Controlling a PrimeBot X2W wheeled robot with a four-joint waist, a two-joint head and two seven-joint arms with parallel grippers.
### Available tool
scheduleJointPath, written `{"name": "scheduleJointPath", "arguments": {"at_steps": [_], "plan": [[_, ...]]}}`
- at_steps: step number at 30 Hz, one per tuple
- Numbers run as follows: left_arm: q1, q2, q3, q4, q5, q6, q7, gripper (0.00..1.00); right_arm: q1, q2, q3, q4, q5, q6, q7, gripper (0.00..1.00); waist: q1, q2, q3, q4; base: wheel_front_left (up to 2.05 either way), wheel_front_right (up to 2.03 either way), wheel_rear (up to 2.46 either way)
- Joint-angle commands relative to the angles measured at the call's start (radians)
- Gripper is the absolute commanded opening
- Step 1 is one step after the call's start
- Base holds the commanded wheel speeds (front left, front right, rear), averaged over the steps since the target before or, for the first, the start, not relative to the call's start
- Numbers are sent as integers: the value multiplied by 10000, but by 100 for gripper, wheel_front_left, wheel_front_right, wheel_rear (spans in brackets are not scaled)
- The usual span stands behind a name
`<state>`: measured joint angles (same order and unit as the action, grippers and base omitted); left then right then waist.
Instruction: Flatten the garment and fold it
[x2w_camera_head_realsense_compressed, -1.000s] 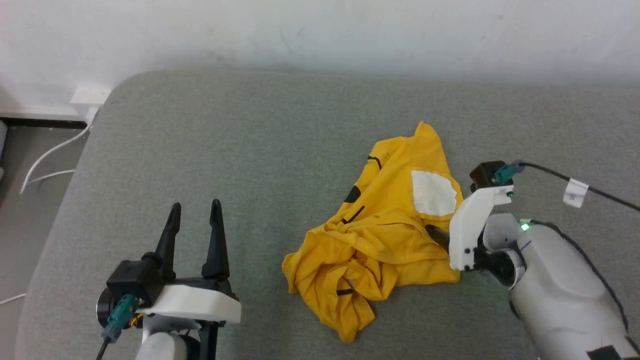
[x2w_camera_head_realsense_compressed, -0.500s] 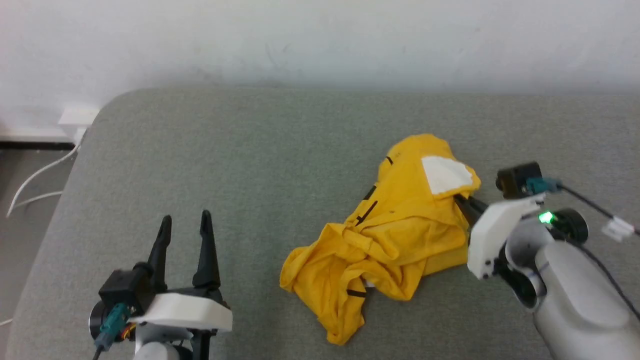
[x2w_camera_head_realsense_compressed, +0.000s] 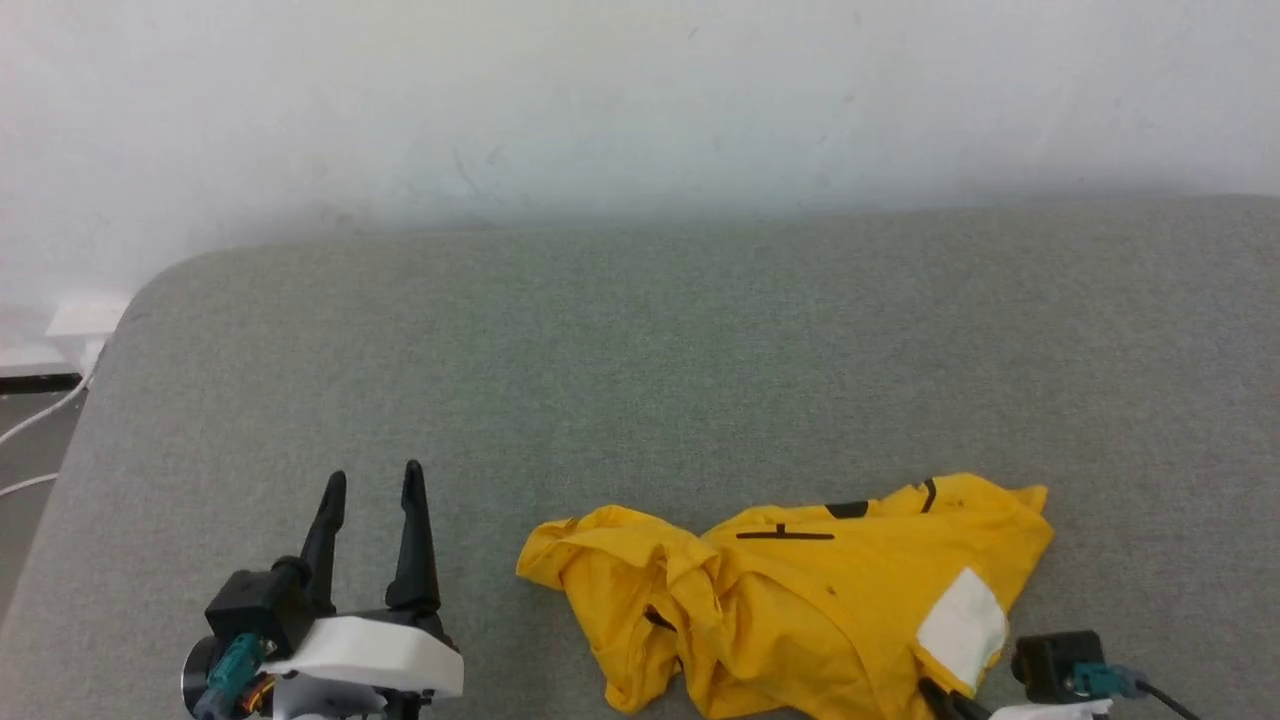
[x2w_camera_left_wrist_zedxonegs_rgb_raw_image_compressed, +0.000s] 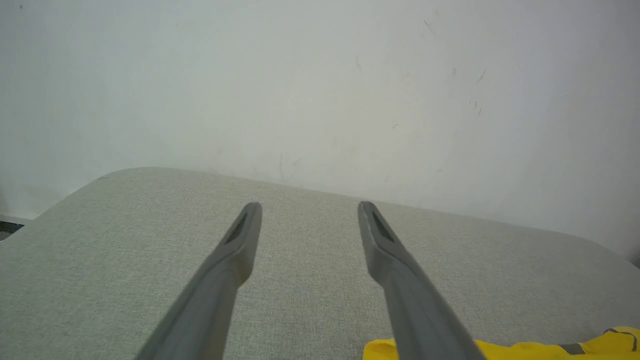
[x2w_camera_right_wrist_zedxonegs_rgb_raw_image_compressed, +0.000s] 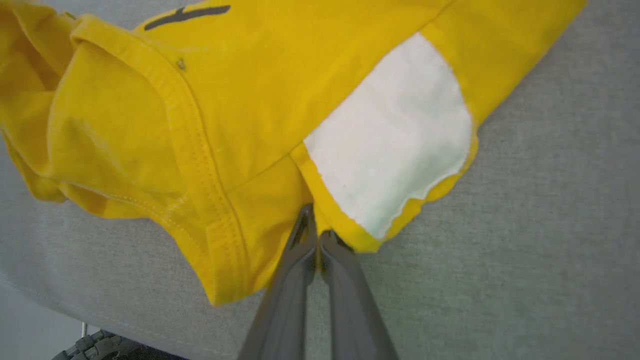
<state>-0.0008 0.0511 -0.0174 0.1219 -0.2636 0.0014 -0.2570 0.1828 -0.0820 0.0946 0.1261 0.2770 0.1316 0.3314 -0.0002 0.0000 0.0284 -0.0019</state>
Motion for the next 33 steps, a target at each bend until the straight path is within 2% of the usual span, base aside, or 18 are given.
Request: {"name": "scheduleJointPath", "arguments": {"at_steps": [1, 2, 8, 12, 16, 20, 25, 26, 27, 30, 33], "plan": [[136, -8, 36, 103, 31, -53, -47, 100, 186, 103, -186, -342, -96, -9, -109, 53, 2, 0, -93, -84, 0, 0, 0], [152, -8, 36, 149, 26, -58, -47, 100, 299, 155, -303, -498, -141, -9, -242, 100, 2, 0, -126, -94, 0, 0, 0], [261, -8, 14, 334, -8, -64, -47, 100, 601, 297, -1264, -1126, 8, -9, -1299, 100, 2, 0, -333, -71, 0, 0, 0], [260, -8, -3, 362, -45, -49, -47, 100, 105, 310, -2224, -631, 467, -9, -1242, 100, 2, 0, -377, -51, 0, 0, 0], [171, -8, -53, 341, -79, -45, -47, 100, -1213, -93, -2623, 960, 922, -9, -480, 100, 2, 0, -277, -20, 0, 0, 0], [-14, -8, -216, 285, -101, -57, -47, 100, -2402, -588, -2111, 2601, 1305, -9, 549, 100, 2, 0, -76, 182, 0, 0, 0], [-144, -8, -334, 261, -199, -10, -47, 100, -3255, -767, -1555, 4324, 1704, -9, 2095, 100, 2, 0, 74, 446, 0, 0, 0], [-153, -8, -359, 255, -219, 3, -47, 100, -3361, -803, -1512, 4604, 1663, -9, 2377, 90, 2, 0, 95, 488, 0, 0, 0], [-155, -8, -378, 246, -238, 18, -47, 100, -3470, -767, -1539, 4811, 1717, -9, 2543, 0, 2, 0, 107, 515, 0, 0, 0], [-154, -8, -398, 229, -260, 49, -47, 100, -3642, -720, -1514, 5039, 1815, -9, 2777, 0, 2, 0, 128, 550, 0, 0, 0], [-169, -8, -363, 236, -263, 68, -47, 100, -4003, -976, -1667, 4686, 1362, -9, 1656, 0, 2, 0, 133, 549, 0, 0, 0]]}}
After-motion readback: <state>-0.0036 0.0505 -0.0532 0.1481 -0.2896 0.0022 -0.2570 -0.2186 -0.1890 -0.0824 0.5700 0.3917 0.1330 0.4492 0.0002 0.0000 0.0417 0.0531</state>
